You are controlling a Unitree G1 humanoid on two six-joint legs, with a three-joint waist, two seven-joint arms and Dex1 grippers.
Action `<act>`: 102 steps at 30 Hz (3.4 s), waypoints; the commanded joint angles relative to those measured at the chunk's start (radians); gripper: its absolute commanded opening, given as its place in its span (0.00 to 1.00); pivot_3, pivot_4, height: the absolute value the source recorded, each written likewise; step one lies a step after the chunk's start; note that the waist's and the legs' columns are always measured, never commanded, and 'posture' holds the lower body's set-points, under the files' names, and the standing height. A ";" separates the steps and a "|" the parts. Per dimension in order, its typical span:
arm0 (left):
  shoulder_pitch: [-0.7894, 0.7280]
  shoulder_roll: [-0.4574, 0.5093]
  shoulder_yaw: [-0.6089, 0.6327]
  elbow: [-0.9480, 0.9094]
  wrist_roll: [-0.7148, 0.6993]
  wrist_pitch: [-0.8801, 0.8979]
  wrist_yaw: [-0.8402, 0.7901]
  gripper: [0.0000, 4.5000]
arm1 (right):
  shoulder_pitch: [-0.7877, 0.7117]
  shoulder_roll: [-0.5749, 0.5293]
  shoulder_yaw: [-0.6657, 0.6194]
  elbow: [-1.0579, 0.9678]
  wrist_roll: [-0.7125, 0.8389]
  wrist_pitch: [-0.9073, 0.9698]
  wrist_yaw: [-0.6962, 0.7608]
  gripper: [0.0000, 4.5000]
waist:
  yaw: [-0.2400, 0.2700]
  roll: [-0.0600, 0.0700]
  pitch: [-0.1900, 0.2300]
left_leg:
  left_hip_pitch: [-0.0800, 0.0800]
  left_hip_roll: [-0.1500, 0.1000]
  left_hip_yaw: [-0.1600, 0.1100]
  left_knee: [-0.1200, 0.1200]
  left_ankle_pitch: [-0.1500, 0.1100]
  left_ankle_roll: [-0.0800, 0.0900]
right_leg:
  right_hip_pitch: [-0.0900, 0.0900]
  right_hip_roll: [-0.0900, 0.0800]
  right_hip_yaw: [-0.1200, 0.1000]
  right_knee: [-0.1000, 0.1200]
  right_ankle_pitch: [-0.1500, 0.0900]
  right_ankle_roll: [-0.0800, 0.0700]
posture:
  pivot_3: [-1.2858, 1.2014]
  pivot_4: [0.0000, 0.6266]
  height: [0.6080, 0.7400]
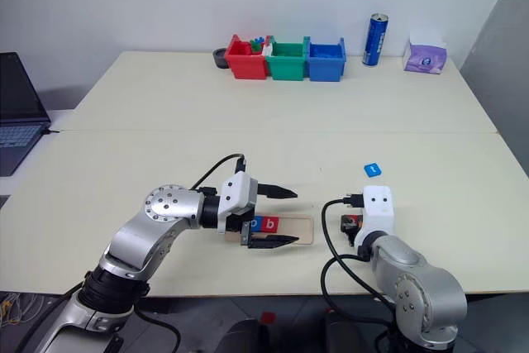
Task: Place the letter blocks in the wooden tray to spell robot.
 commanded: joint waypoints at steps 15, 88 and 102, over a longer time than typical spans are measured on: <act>-0.034 -0.032 0.010 0.017 -0.012 -0.027 0.008 1.00 | -0.209 -0.203 -0.187 -0.045 0.144 -0.106 0.353 0.99 | 0.001 0.000 0.001 | 0.000 -0.001 0.000 0.000 0.000 0.000 | 0.000 0.000 0.000 0.000 0.000 0.000 | 0.52 0.24 1.00; 0.053 0.181 0.159 0.147 -0.038 -0.192 -0.196 1.00 | -0.260 -0.482 0.398 0.662 -0.071 -1.141 1.095 0.32 | 0.007 -0.004 0.003 | 0.000 0.000 0.000 0.002 -0.001 0.002 | 0.000 -0.001 -0.002 0.001 0.000 -0.001 | 0.52 0.24 1.00; 0.042 0.157 0.142 0.128 -0.040 -0.178 -0.203 1.00 | -0.263 -0.469 0.450 0.710 -0.146 -1.168 1.080 0.32 | 0.005 -0.004 0.003 | 0.000 0.000 0.000 0.002 -0.001 0.002 | 0.000 -0.001 -0.002 0.001 0.000 -0.001 | 0.52 0.24 1.00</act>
